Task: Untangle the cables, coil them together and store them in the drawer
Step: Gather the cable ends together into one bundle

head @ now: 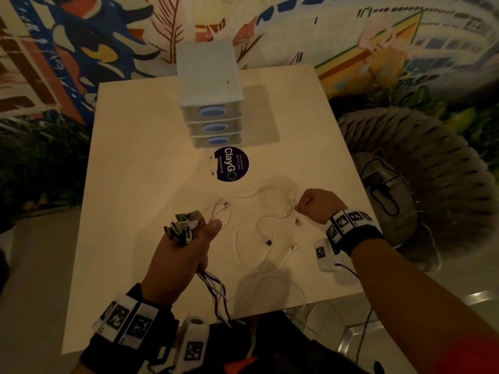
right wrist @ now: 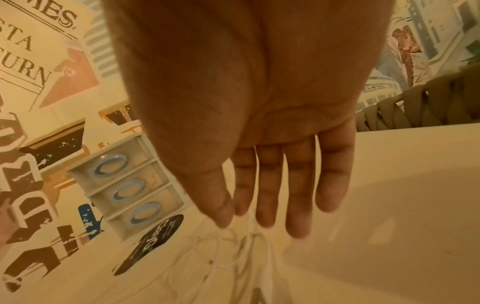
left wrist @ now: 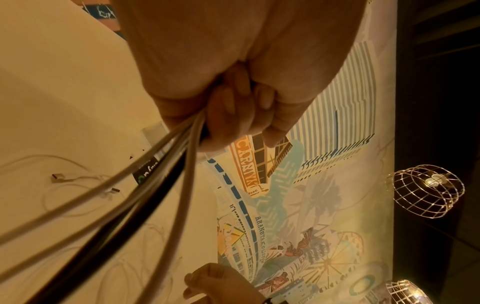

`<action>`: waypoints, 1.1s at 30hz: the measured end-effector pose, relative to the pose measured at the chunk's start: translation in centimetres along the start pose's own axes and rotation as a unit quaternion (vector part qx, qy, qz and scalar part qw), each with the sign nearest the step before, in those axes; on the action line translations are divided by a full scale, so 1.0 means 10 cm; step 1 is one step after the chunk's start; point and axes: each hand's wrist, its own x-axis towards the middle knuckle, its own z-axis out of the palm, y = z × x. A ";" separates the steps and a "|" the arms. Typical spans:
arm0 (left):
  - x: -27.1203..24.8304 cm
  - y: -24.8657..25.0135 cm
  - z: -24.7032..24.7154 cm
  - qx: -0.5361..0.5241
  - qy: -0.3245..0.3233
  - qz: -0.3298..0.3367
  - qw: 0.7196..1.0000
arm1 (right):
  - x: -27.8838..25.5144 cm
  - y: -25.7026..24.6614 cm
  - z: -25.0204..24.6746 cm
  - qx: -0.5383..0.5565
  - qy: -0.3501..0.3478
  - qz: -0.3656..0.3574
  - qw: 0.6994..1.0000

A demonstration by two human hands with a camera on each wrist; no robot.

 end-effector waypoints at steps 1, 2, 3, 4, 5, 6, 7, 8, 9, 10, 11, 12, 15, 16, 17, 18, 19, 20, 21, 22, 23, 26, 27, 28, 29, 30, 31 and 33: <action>-0.01 0.00 -0.01 -0.005 0.003 0.000 1.000 | 0.01 -0.02 -0.01 0.016 0.026 0.006 1.000; -0.01 -0.01 -0.02 -0.008 0.008 -0.002 1.000 | 0.04 -0.06 -0.02 0.032 0.055 0.001 0.998; -0.02 0.00 -0.02 -0.011 0.012 -0.004 1.000 | 0.07 -0.11 -0.04 0.046 0.082 -0.012 0.996; -0.03 0.00 -0.03 -0.012 0.015 -0.004 1.000 | 0.12 -0.17 -0.06 0.059 0.102 -0.031 0.993; -0.03 -0.01 -0.04 -0.014 0.017 -0.004 1.000 | 0.17 -0.24 -0.08 0.067 0.108 -0.047 0.991; -0.03 -0.02 -0.04 -0.015 0.020 -0.007 1.000 | 0.25 -0.30 -0.09 0.071 0.100 -0.055 0.991; -0.03 -0.03 -0.05 -0.015 0.021 -0.010 1.000 | 0.33 -0.36 -0.10 0.066 0.075 -0.046 0.994; -0.03 -0.05 -0.06 -0.011 0.021 -0.013 1.000 | 0.41 -0.41 -0.09 0.047 0.036 -0.029 0.998; -0.02 -0.07 -0.07 -0.007 0.020 -0.016 1.000 | 0.48 -0.46 -0.07 0.010 -0.010 -0.013 1.000; -0.02 -0.08 -0.08 -0.004 0.019 -0.019 1.000 | 0.54 -0.49 -0.05 -0.037 -0.048 -0.008 0.998; -0.03 -0.09 -0.09 -0.006 0.019 -0.021 1.000 | 0.59 -0.52 -0.04 -0.077 -0.068 -0.007 0.995; -0.03 -0.10 -0.10 -0.010 0.016 -0.021 1.000 | 0.62 -0.56 -0.05 -0.095 -0.063 -0.013 0.993; -0.03 -0.13 -0.16 -0.007 0.015 -0.017 1.000 | 0.59 -0.64 -0.17 -0.001 -0.001 -0.019 1.000; -0.02 -0.14 -0.19 -0.011 0.016 -0.016 1.000 | 0.54 -0.65 -0.22 0.063 0.020 -0.029 0.997; -0.01 -0.15 -0.21 -0.014 0.019 -0.016 1.000 | 0.48 -0.68 -0.29 0.120 0.033 -0.046 0.991; 0.00 -0.16 -0.22 -0.016 0.024 -0.017 0.999 | 0.42 -0.71 -0.35 0.166 0.041 -0.067 0.983; 0.02 -0.17 -0.23 -0.014 0.029 -0.019 0.999 | 0.34 -0.74 -0.41 0.202 0.045 -0.086 0.975; 0.04 -0.16 -0.23 -0.012 0.034 -0.020 0.999 | 0.25 -0.78 -0.47 0.231 0.050 -0.103 0.966; 0.06 -0.17 -0.22 -0.015 0.038 -0.021 0.999 | 0.19 -0.81 -0.51 0.245 0.061 -0.118 0.960; 0.08 -0.16 -0.20 -0.021 0.041 -0.023 0.999 | 0.14 -0.83 -0.54 0.243 0.081 -0.136 0.957; 0.10 -0.17 -0.17 -0.024 0.045 -0.024 0.998 | 0.09 -0.84 -0.56 0.228 0.103 -0.154 0.956; 0.14 -0.14 -0.09 -0.016 0.060 -0.031 0.998 | -0.10 -0.89 -0.61 0.220 0.115 -0.196 0.949; 0.16 -0.14 -0.06 -0.018 0.065 -0.036 0.997 | -0.18 -0.91 -0.62 0.221 0.108 -0.208 0.947; 0.17 -0.13 -0.02 -0.026 0.071 -0.042 0.996 | -0.27 -0.93 -0.61 0.218 0.097 -0.220 0.946; 0.18 -0.12 0.02 -0.037 0.078 -0.050 0.995 | -0.36 -0.94 -0.60 0.214 0.085 -0.229 0.946; 0.20 -0.11 0.06 -0.044 0.082 -0.058 0.994 | -0.45 -0.95 -0.57 0.211 0.072 -0.235 0.946; 0.21 -0.11 0.09 -0.047 0.081 -0.066 0.993 | -0.53 -0.96 -0.52 0.207 0.061 -0.238 0.947; 0.23 -0.11 0.17 -0.040 0.070 -0.065 0.995 | -0.67 -0.97 -0.41 0.199 0.041 -0.242 0.949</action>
